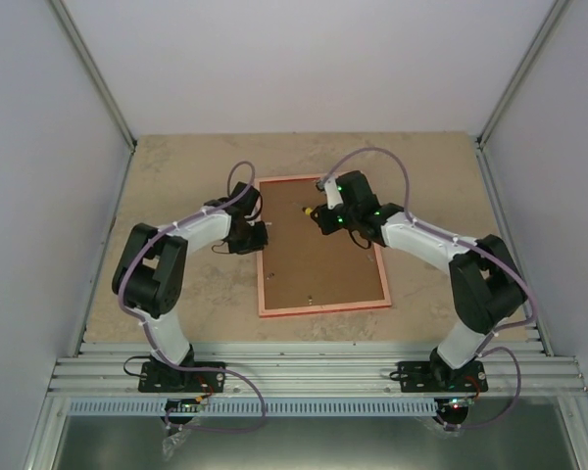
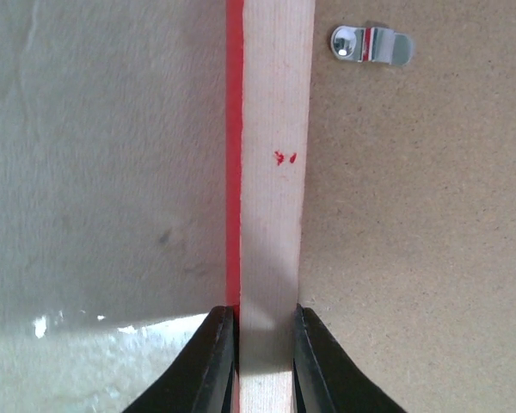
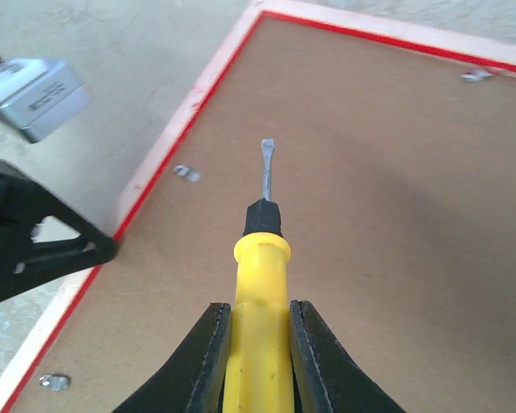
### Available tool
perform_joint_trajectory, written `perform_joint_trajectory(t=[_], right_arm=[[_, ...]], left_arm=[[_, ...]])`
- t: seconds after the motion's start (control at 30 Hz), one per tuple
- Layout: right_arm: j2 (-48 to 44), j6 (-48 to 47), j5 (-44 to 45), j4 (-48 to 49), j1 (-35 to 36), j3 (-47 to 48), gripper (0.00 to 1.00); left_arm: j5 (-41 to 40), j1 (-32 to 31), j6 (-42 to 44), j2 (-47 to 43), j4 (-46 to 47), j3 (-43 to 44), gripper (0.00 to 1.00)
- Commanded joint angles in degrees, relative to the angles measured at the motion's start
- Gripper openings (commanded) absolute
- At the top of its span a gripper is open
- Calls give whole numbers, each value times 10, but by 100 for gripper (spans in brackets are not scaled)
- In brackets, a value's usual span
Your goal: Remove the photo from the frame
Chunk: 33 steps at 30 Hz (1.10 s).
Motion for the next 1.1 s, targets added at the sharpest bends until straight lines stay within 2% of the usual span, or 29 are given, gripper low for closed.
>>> perform_joint_trajectory(t=[0.0,0.33,0.43,0.5,0.77,0.9,1.07], right_arm=[[-37,-19,2,10,-29,-29,0],[-54,-25,-39,28,-61,-61,1],[-53,-22,-49,35,-65,-63,0],[-54,-21,-54,39,-66,-67,1],[-56,-20,-57,42,-68,-71,0],[-63,-19,-55,39,-69,-73,0],[-83,-22,-47,35,-68,-86,0]], left_arm=[[47,1,-103,-35,36,-49,10],[89,-11,-323,-140,180,-215,11],[84,-40,-356,-164,192,-230,13],[78,-54,-363,-177,185,-229,19],[31,-58,-312,-201,107,-184,43],[-13,-51,-225,-179,49,-130,55],[-94,-25,-88,-129,-19,-23,67]])
